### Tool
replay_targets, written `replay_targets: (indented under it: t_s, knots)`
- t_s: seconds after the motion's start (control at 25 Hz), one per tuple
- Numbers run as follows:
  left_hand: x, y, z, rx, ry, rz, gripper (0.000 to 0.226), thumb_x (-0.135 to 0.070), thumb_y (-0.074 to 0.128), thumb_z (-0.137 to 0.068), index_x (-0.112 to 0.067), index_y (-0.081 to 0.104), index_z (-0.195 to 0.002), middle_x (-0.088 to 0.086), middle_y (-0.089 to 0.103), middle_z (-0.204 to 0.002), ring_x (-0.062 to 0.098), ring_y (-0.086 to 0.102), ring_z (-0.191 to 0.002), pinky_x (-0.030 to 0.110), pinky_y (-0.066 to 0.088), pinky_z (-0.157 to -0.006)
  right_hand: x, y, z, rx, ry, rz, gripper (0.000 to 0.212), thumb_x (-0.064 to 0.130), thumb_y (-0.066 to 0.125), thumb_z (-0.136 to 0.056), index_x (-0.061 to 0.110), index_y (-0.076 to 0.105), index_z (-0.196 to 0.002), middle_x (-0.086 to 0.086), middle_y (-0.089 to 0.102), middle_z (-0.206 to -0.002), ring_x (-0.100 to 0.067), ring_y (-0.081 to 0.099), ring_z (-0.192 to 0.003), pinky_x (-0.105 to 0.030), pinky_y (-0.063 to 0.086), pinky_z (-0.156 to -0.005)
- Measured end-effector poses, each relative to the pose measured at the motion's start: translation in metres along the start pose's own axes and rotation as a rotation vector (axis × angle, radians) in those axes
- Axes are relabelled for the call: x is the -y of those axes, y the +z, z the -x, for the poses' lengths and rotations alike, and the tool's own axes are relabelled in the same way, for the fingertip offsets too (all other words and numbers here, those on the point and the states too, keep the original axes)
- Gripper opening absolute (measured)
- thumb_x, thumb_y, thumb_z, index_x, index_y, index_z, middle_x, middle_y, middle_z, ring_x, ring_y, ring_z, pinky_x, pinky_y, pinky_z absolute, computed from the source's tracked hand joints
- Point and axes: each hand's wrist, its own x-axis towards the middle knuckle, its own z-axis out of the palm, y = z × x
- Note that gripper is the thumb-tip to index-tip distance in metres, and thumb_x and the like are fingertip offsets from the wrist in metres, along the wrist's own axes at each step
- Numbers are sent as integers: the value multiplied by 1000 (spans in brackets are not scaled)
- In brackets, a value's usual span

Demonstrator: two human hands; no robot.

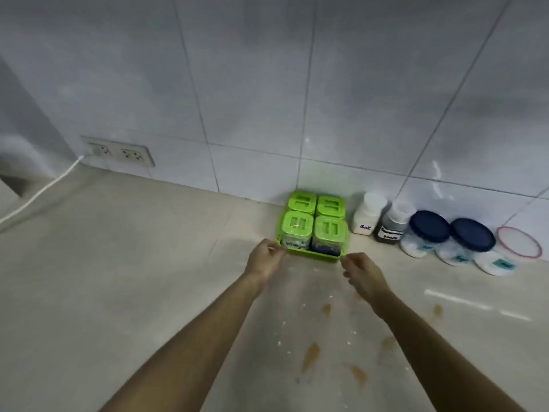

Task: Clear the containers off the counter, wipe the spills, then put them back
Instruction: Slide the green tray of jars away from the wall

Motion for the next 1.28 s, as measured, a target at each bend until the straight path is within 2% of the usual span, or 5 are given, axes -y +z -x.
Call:
replay_targets:
  t_s: [0.48,0.68,1.0,1.16,1.28]
  knots:
    - [-1,13,-75,11,-41,216,50,-48,74,-63,-7,70,-91,12,72,-89,20,61,-74,34,50,-72,-4,14,-75,-44,147,-363,73,61,72,-66,6,62,-113,-11,69,-111,-23,65,-97,-38,51,-84]
    - [-7,-22,-63,140,-161,215,34,-32,76,-72,-5,65,-90,7,59,-72,22,55,-69,31,50,-64,20,22,-57,43,110,-341,24,37,71,-80,12,67,-80,-12,69,-93,-22,61,-83,-36,50,-79]
    - [56,-178,21,-64,-212,243,78,-49,75,-44,7,69,-97,14,65,-77,23,62,-66,33,55,-72,86,144,-3,356,-45,-208,41,43,70,-80,7,71,-100,-4,71,-90,-10,59,-77,-25,44,-69]
    - [103,-252,67,-203,-275,277,70,-45,74,-49,6,70,-97,18,70,-86,24,65,-75,34,55,-79,111,226,34,524,-92,-187,36,37,69,-82,6,71,-99,4,72,-81,3,61,-64,-8,44,-56]
    - [139,-291,102,-309,-321,337,78,-47,75,-42,8,69,-98,20,68,-85,26,63,-77,41,55,-86,120,281,61,634,-110,-157,41,39,72,-79,4,71,-101,-2,75,-92,-7,69,-81,-10,48,-66]
